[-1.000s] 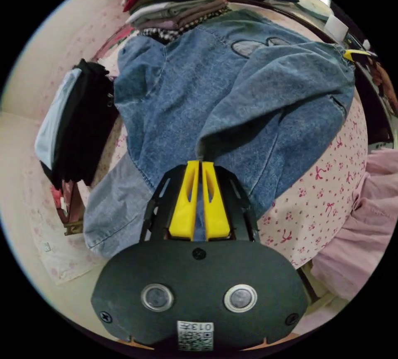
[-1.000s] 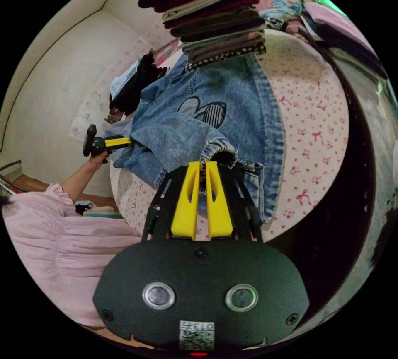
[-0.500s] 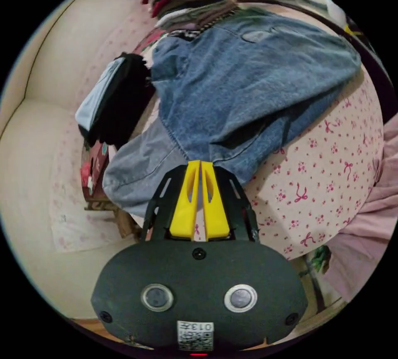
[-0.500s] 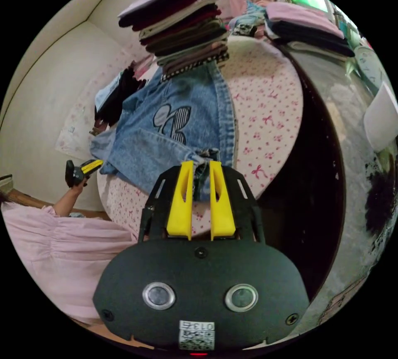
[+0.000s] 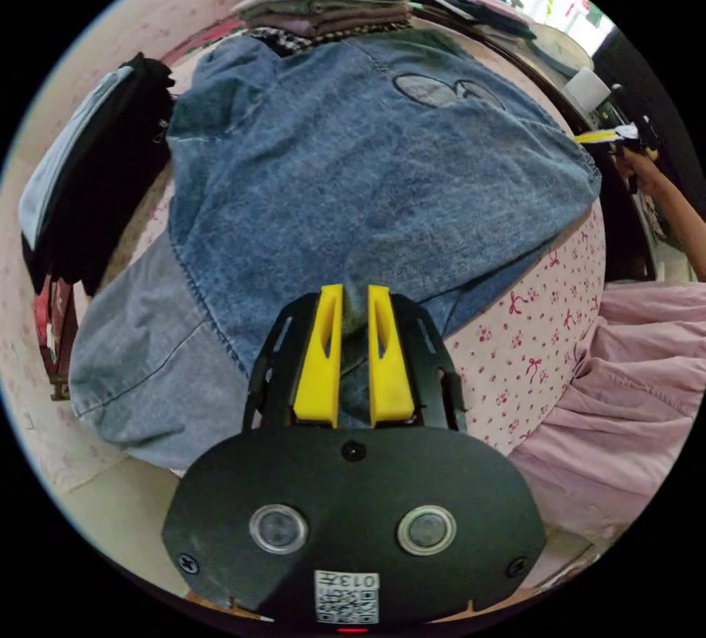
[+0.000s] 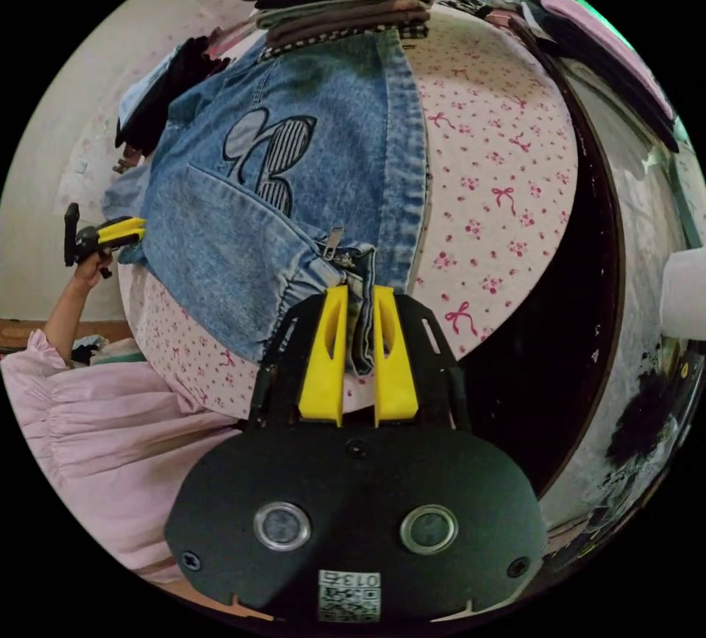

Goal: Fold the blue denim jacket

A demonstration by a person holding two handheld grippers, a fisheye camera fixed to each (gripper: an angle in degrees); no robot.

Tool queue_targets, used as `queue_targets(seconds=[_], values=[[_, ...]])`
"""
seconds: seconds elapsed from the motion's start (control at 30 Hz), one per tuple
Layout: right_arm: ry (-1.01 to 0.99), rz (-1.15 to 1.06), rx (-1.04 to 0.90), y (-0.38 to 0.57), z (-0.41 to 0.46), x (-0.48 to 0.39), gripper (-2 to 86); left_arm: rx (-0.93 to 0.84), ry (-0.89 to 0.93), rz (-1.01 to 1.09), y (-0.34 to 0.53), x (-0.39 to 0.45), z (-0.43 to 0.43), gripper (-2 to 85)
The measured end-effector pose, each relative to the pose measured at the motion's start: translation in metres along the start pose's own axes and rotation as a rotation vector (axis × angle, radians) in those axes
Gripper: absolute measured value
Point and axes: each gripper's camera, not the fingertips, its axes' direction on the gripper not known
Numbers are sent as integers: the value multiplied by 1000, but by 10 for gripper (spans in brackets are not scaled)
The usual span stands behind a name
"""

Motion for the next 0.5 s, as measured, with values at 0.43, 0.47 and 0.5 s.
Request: queue_targets(seconds=[0.43,0.47,0.5], values=[[186,-121,218,-2,-40,-64,22,182,-99,-224,40,-31,-38,9],[171,-88,185,-10,-28,-59,22,141,-80,-239,40,-37,-18,11],[145,-54,150,-15,-16,-51,21,126,-63,-252,41,-40,-12,13]])
